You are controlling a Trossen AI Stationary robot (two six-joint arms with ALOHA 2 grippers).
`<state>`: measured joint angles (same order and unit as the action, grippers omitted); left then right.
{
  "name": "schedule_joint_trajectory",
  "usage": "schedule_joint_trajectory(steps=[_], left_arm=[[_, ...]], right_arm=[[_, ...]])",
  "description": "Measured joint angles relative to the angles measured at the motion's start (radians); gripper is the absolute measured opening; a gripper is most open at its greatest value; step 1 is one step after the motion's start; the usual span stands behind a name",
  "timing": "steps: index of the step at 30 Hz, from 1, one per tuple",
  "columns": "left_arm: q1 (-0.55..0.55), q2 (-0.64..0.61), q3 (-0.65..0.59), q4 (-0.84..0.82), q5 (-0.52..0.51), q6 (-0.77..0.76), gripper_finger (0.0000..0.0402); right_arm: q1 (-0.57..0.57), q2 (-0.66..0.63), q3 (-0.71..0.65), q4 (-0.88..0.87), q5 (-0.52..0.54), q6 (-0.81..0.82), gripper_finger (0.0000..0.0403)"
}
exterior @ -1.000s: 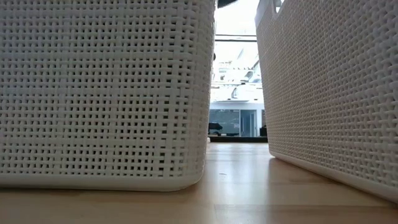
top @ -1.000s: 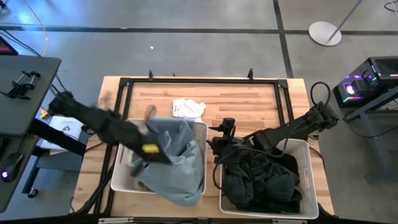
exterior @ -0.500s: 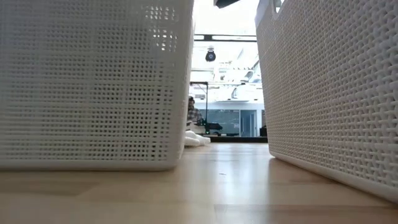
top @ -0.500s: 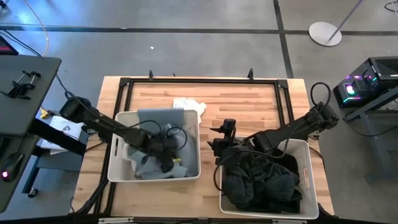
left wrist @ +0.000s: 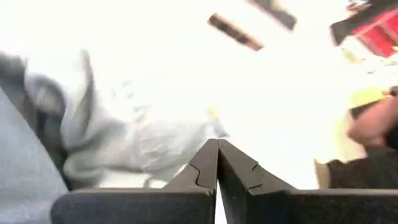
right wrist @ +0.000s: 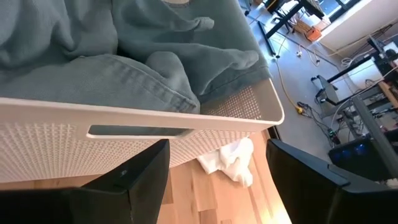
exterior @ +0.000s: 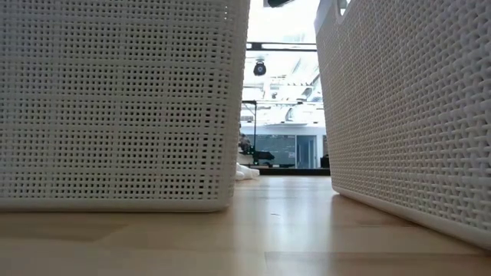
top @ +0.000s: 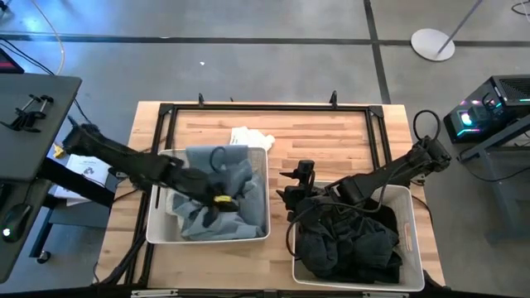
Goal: Sort clothes
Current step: Put the blue pants into the left white laundry bin
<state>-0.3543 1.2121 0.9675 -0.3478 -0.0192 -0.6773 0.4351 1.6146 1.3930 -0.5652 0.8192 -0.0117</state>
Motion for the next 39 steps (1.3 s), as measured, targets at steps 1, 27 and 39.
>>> schedule_joint_trajectory(steps=[1,27,39], left_arm=[[-0.005,-0.025,0.012,-0.001,-0.002,0.022,0.0000],[-0.104,-0.291,0.052,-1.132,-0.443,-0.766,0.0147],[-0.058,-0.297,-0.125,-0.917,-0.613,-0.607,0.0238]], right_arm=[[0.000,0.000,0.000,-0.002,0.000,0.007,0.0259],[0.004,0.000,0.000,-0.033,0.001,0.039,0.0259],[0.004,0.000,0.000,-0.031,0.000,0.039,0.0259]])
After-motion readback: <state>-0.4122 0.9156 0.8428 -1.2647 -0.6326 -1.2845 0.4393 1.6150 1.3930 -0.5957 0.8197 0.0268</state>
